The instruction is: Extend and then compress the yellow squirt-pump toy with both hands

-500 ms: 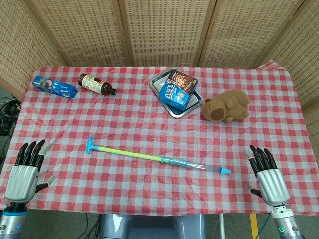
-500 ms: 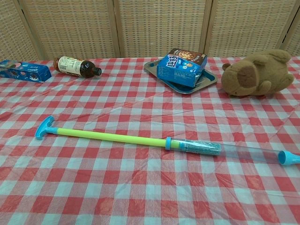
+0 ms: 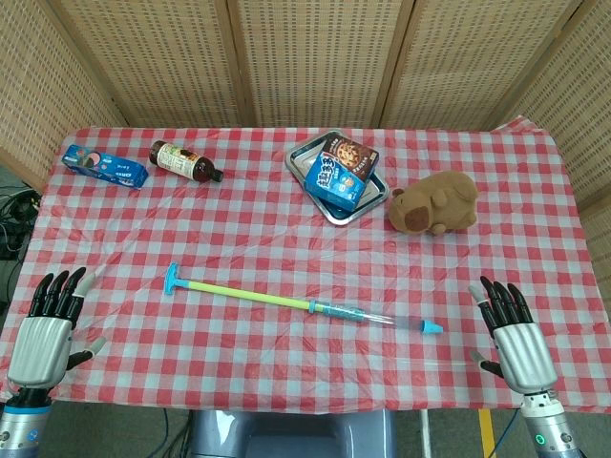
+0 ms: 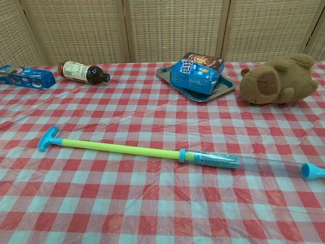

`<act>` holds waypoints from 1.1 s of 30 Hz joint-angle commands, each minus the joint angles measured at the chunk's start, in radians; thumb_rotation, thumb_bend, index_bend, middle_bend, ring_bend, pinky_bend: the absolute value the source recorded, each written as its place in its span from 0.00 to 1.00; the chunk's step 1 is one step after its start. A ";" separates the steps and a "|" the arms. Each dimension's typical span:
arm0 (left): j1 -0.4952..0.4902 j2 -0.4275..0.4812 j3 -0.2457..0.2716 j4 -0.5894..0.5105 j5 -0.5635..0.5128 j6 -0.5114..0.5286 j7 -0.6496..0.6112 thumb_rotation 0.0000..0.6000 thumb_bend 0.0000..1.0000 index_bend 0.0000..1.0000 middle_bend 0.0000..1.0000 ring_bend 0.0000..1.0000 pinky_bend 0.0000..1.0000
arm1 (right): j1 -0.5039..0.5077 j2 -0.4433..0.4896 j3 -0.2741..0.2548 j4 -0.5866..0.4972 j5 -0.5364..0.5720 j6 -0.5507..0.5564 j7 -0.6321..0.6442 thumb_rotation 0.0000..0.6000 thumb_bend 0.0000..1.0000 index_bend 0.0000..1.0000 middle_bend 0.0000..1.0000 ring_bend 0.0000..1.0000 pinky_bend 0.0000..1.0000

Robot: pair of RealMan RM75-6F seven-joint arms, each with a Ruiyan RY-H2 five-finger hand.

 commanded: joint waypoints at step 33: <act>-0.459 -0.134 -0.301 -0.132 -0.662 -0.530 0.511 1.00 0.35 0.47 0.95 0.87 0.76 | 0.050 -0.007 0.092 0.052 0.162 -0.135 0.061 1.00 0.14 0.00 0.00 0.00 0.00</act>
